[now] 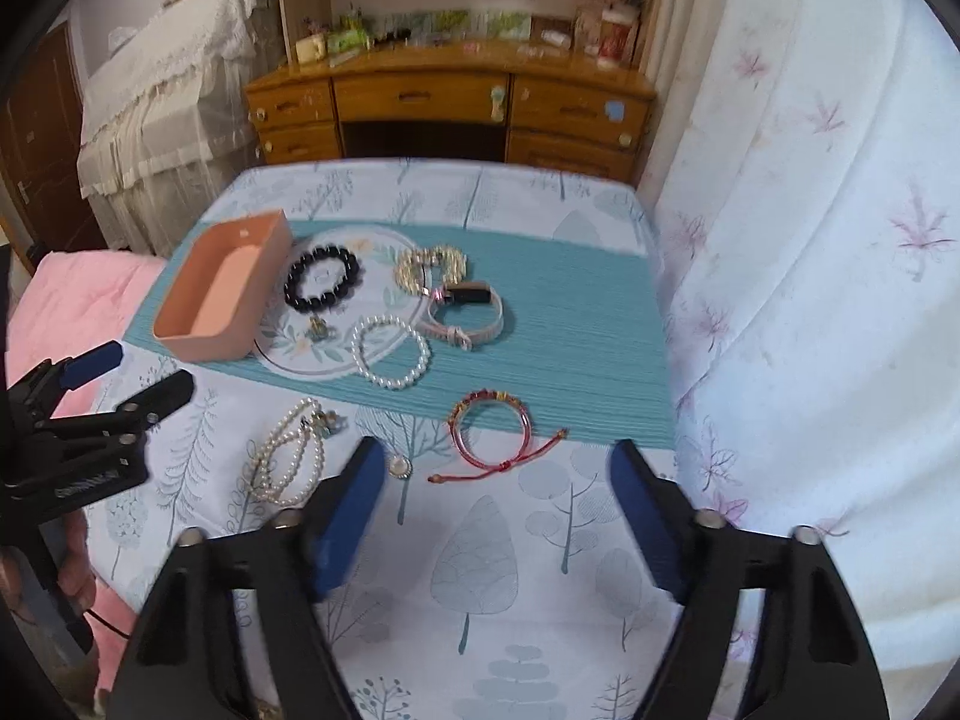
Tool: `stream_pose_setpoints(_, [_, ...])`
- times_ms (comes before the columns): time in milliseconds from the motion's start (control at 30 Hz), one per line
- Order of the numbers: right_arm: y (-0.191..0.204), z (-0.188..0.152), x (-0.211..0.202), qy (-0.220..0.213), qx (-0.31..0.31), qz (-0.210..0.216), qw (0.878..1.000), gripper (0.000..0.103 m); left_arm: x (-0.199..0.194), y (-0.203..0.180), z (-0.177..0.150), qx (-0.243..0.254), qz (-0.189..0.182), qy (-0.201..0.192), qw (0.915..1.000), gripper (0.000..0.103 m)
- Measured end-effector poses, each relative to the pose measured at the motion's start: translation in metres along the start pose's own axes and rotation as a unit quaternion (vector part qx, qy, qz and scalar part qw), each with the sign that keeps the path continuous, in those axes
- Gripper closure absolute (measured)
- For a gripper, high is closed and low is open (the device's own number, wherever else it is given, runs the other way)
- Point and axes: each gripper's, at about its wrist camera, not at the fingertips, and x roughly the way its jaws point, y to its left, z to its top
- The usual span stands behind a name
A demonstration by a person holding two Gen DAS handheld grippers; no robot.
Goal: Organize jewelry
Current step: 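Close the right gripper on the red cord bracelet while the left gripper grasps the small gold charm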
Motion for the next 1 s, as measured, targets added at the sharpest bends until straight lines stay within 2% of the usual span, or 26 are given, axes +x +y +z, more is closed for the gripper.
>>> stream_pose_setpoints(100, [-0.008, 0.008, 0.023, 0.038, 0.006, 0.013, 0.999, 0.033, 0.015, 0.011, 0.001, -0.017, -0.029, 0.033, 0.9989, 0.008])
stream_pose_setpoints(200, [-0.01, 0.012, 0.049, 0.065, 0.01, 0.025, 0.998, 0.039, 0.033, 0.013, -0.002, -0.008, -0.025, 0.057, 0.998, 0.025])
stream_pose_setpoints(233, [-0.013, 0.014, 0.059, 0.077, 0.015, 0.028, 0.997, 0.039, 0.039, 0.012, -0.003, -0.001, -0.024, 0.065, 0.9976, 0.027])
stream_pose_setpoints(400, [-0.024, 0.021, 0.108, 0.113, 0.026, 0.034, 0.993, 0.039, 0.067, 0.005, -0.009, 0.032, -0.03, 0.098, 0.9942, 0.028])
stream_pose_setpoints(533, [-0.031, 0.027, 0.144, 0.137, 0.036, 0.032, 0.989, 0.039, 0.075, -0.018, -0.01, 0.083, -0.038, 0.097, 0.991, 0.028])
stream_pose_setpoints(733, [-0.044, 0.028, 0.183, 0.166, 0.045, 0.025, 0.985, 0.039, 0.089, -0.058, -0.014, 0.186, -0.043, 0.097, 0.9768, 0.028])
stream_pose_setpoints(867, [-0.045, 0.027, 0.199, 0.172, 0.036, 0.023, 0.984, 0.04, 0.104, -0.072, -0.016, 0.225, -0.042, 0.106, 0.9676, 0.028])
stream_pose_setpoints(933, [-0.045, 0.026, 0.206, 0.177, 0.032, 0.022, 0.983, 0.049, 0.109, -0.078, -0.018, 0.241, -0.048, 0.112, 0.9629, 0.037])
stream_pose_setpoints(967, [-0.043, 0.026, 0.208, 0.181, 0.032, 0.024, 0.983, 0.057, 0.112, -0.081, -0.019, 0.25, -0.049, 0.114, 0.9602, 0.039])
stream_pose_setpoints(1000, [-0.043, 0.025, 0.211, 0.181, 0.028, 0.023, 0.983, 0.059, 0.115, -0.084, -0.019, 0.261, -0.048, 0.114, 0.9574, 0.042])
